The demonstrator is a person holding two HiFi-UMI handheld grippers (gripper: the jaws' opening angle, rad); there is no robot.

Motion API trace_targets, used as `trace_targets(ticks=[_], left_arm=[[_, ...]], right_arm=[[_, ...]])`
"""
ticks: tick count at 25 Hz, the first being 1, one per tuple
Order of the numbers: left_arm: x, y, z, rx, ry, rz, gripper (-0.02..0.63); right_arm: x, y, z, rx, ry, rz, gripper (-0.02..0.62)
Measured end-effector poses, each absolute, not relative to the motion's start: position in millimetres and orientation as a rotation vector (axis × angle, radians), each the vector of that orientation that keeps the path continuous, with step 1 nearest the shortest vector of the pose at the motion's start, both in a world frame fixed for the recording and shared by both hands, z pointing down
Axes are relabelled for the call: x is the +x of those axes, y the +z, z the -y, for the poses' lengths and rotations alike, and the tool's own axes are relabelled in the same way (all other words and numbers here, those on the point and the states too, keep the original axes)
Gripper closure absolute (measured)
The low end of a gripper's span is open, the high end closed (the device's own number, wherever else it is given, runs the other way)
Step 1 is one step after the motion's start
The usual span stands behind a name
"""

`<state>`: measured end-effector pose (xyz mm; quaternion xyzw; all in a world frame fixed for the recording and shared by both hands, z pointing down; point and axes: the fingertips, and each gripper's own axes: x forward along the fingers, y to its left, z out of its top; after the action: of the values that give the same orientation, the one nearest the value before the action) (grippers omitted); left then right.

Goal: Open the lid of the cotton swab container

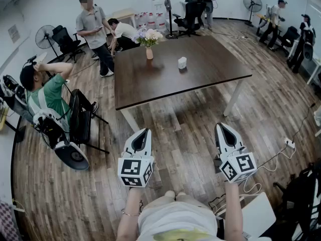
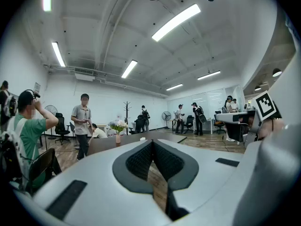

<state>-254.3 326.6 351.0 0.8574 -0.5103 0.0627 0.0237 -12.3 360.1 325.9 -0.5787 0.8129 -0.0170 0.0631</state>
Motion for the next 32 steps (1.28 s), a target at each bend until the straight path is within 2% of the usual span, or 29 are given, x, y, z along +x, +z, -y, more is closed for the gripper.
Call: trace_targets(ticks=[20, 32], left_arm=[[-229.8, 374.0, -304.4, 2.589, 0.184, 1.579, 0.584], [-206.6, 393.1, -231.8, 2.575, 0.211, 1.548, 0.584]], right_arm=[[0.9, 351.8, -324.7, -1.690, -0.124, -2.485, 0.574], [21.2, 371.9, -254.9, -1.720, -0.182, -2.458, 0.574]])
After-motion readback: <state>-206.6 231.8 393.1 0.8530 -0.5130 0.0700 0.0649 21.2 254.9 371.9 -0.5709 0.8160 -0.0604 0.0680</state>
